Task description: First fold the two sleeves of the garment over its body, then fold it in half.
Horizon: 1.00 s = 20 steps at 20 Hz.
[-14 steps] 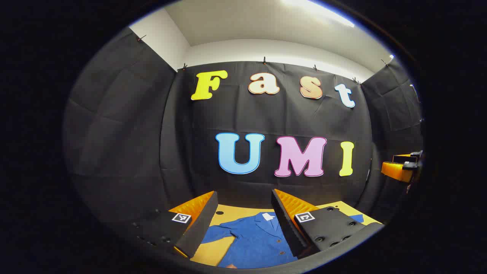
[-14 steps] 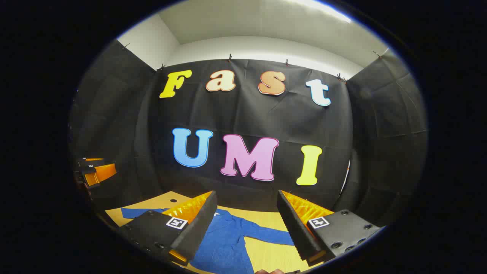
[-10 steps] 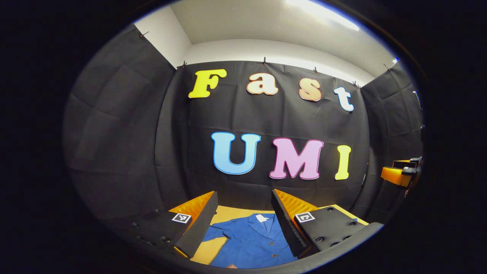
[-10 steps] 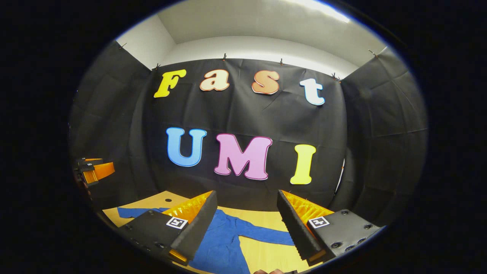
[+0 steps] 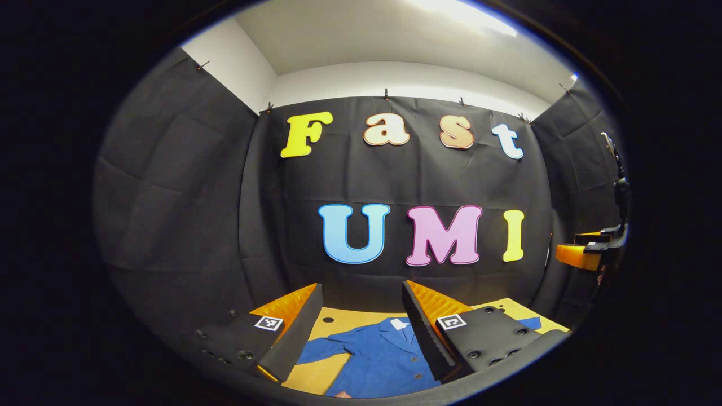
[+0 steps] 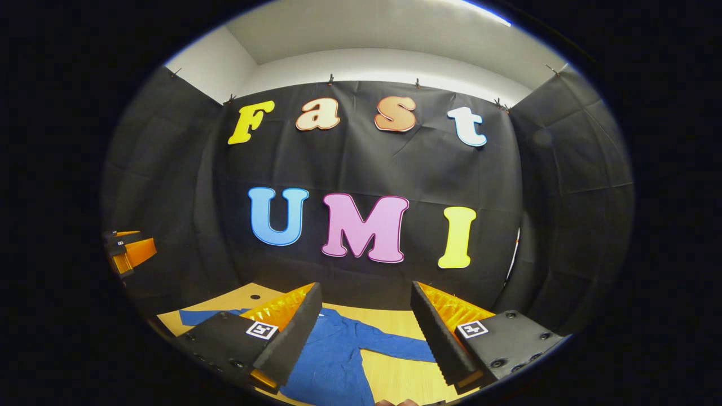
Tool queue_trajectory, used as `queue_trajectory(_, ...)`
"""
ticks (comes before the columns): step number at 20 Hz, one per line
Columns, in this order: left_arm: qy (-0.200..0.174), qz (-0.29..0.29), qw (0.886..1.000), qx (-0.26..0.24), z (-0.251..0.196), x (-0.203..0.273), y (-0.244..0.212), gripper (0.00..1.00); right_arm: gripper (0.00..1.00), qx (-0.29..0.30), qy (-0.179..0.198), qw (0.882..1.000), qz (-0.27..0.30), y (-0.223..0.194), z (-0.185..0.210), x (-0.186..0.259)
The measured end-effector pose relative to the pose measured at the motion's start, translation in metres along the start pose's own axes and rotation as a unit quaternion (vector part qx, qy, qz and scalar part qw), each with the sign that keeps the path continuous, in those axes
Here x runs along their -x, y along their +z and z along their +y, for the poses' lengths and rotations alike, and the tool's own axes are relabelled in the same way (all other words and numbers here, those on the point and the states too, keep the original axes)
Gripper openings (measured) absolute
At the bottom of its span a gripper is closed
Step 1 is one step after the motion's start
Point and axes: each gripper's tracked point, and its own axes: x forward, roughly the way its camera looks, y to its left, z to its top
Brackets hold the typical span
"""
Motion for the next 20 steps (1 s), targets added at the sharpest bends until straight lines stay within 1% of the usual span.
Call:
queue_trajectory(8,0.032,0.007,0.999,0.012,0.023,0.018,0.000,0.82,0.92,0.008,0.027,1.000,0.005,-0.005,0.021,-0.006)
queue_trajectory(12,0.041,0.009,0.999,0.009,0.031,0.021,-0.002,0.81,0.92,0.011,0.031,0.999,0.003,-0.006,0.028,-0.009)
queue_trajectory(14,0.040,0.009,0.999,0.012,0.031,0.019,-0.003,0.83,0.92,0.017,0.029,0.999,0.004,-0.008,0.027,-0.009)
queue_trajectory(15,0.038,0.009,0.999,0.014,0.031,0.017,-0.002,0.81,0.92,0.017,0.027,0.999,0.005,-0.010,0.026,-0.010)
queue_trajectory(18,0.036,0.005,0.999,0.024,0.032,0.016,-0.005,0.82,0.92,0.014,0.022,1.000,0.006,-0.013,0.025,-0.010)
queue_trajectory(20,0.028,0.006,0.999,0.036,0.029,0.013,-0.009,0.82,0.92,0.020,0.013,1.000,0.006,-0.014,0.020,-0.010)
